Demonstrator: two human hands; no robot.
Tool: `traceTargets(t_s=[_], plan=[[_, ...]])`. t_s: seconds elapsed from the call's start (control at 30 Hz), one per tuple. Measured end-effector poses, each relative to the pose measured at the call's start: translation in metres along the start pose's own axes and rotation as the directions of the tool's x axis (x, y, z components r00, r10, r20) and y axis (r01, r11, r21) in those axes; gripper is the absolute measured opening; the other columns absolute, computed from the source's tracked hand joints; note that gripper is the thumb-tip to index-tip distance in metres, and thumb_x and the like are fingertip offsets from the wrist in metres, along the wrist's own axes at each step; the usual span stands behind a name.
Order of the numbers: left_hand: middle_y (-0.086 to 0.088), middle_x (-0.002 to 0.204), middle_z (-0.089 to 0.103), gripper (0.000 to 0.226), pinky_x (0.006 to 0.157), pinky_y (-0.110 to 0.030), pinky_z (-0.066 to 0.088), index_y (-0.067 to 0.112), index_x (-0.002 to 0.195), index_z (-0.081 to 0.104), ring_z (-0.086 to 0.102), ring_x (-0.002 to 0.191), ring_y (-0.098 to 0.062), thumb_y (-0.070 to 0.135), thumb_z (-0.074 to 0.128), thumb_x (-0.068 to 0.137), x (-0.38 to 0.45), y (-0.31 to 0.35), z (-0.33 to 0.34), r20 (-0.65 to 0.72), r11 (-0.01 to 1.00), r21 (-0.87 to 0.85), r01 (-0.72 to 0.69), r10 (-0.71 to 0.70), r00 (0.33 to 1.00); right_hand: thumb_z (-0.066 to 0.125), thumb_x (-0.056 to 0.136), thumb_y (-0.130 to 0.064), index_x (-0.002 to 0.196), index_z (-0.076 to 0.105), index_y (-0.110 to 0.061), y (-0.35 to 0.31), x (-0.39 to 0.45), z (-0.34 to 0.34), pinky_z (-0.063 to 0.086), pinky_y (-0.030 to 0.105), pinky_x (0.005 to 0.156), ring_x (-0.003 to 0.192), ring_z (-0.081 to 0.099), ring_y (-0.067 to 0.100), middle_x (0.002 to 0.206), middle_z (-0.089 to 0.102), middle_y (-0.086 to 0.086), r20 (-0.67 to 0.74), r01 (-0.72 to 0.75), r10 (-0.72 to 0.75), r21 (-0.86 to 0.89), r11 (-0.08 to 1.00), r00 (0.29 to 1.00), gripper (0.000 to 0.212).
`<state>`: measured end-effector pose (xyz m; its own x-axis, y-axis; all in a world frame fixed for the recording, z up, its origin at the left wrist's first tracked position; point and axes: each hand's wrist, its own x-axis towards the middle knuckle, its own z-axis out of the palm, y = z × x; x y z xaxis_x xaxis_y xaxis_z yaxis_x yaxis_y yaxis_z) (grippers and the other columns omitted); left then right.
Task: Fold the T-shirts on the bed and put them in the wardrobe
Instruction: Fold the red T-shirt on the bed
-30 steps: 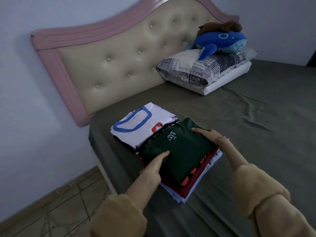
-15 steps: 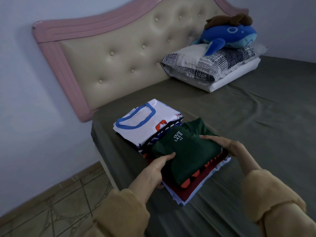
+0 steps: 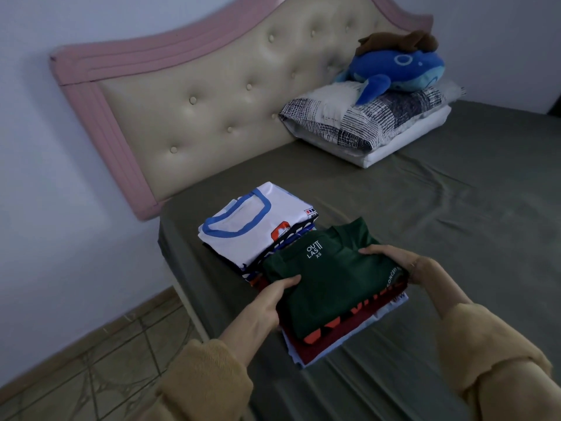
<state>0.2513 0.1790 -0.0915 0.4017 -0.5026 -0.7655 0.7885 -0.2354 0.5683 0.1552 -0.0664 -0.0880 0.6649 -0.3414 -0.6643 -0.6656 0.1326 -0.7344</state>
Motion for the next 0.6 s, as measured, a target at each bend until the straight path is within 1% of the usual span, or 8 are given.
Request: traceTargets(t_s=[0.07,0.1,0.2,0.3,0.4,0.47,0.57,0.6], plan=[[-0.011,0.072,0.071,0.022,0.066,-0.035,0.05,0.002,0.102,0.066,0.064,0.081,-0.027,0.018,0.066,0.087,-0.014,0.005,0.001,0.013,0.999,0.005,-0.036,0.036,0.999,0.081,0.041,-0.042,0.11,0.065,-0.007,-0.005,-0.015,-0.002,0.056,0.036,0.077,0.085,0.07,0.029,0.101,0.071,0.015,0.052,-0.021,0.018,0.053,0.998,0.999,0.079],[-0.009,0.069,0.072,0.017,0.064,-0.033,0.05,0.004,0.099,0.067,0.064,0.078,-0.025,0.016,0.066,0.086,-0.021,0.008,0.002,0.01,0.998,0.014,-0.058,0.058,0.998,0.081,0.044,-0.041,0.11,0.065,-0.006,-0.008,-0.022,-0.001,0.056,0.036,0.077,0.084,0.07,0.029,0.102,0.071,0.016,0.075,-0.028,0.022,0.078,0.997,0.997,0.077],[-0.006,0.065,0.071,0.007,0.059,-0.028,0.053,0.008,0.089,0.066,0.067,0.066,-0.021,0.013,0.061,0.089,-0.067,0.035,0.007,-0.018,0.993,0.021,-0.112,0.113,0.993,0.077,0.069,-0.038,0.114,0.064,-0.004,-0.036,-0.059,0.007,0.053,0.038,0.088,0.095,0.068,0.029,0.107,0.07,0.016,0.112,-0.035,0.01,0.217,0.976,0.994,0.058],[-0.008,0.072,0.073,0.012,0.067,-0.031,0.051,0.009,0.097,0.066,0.065,0.079,-0.025,0.017,0.063,0.089,-0.088,0.058,-0.001,-0.049,0.986,-0.003,-0.167,0.167,0.985,0.066,0.075,-0.045,0.112,0.065,-0.006,-0.059,-0.074,0.026,0.05,0.039,0.093,0.101,0.066,0.028,0.109,0.069,0.015,0.128,-0.008,-0.033,0.304,0.953,0.991,0.053],[-0.014,0.093,0.07,0.031,0.067,-0.034,0.051,0.007,0.112,0.063,0.065,0.086,-0.027,0.028,0.064,0.089,-0.133,0.094,-0.006,-0.128,0.98,-0.035,-0.196,0.191,0.973,0.066,0.074,-0.046,0.113,0.063,-0.007,-0.108,-0.1,0.045,0.047,0.042,0.097,0.105,0.064,0.03,0.11,0.068,0.017,0.165,-0.017,-0.029,0.268,0.963,0.986,0.056],[-0.016,0.104,0.068,0.048,0.072,-0.036,0.053,0.004,0.119,0.06,0.065,0.09,-0.029,0.037,0.066,0.085,-0.163,0.116,-0.013,-0.196,0.969,-0.047,-0.241,0.228,0.954,0.065,0.079,-0.047,0.113,0.062,-0.007,-0.143,-0.119,0.06,0.048,0.043,0.096,0.106,0.063,0.032,0.109,0.068,0.018,0.169,0.008,-0.048,0.233,0.972,0.984,0.052],[-0.017,0.116,0.065,0.096,0.091,-0.042,0.052,0.007,0.127,0.056,0.064,0.103,-0.032,0.057,0.084,0.05,-0.188,0.14,-0.038,-0.286,0.955,-0.022,-0.295,0.277,0.917,0.066,0.074,-0.052,0.114,0.062,-0.009,-0.18,-0.136,0.085,0.053,0.04,0.089,0.1,0.066,0.031,0.107,0.069,0.017,0.2,0.026,-0.064,0.187,0.982,0.978,0.059],[-0.016,0.117,0.065,0.103,0.094,-0.042,0.051,0.007,0.128,0.056,0.063,0.105,-0.032,0.06,0.084,0.044,-0.197,0.145,-0.046,-0.295,0.952,-0.032,-0.303,0.281,0.913,0.067,0.071,-0.054,0.114,0.062,-0.009,-0.188,-0.139,0.094,0.055,0.039,0.085,0.098,0.067,0.032,0.106,0.07,0.016,0.207,0.033,-0.069,0.174,0.984,0.976,0.063]])
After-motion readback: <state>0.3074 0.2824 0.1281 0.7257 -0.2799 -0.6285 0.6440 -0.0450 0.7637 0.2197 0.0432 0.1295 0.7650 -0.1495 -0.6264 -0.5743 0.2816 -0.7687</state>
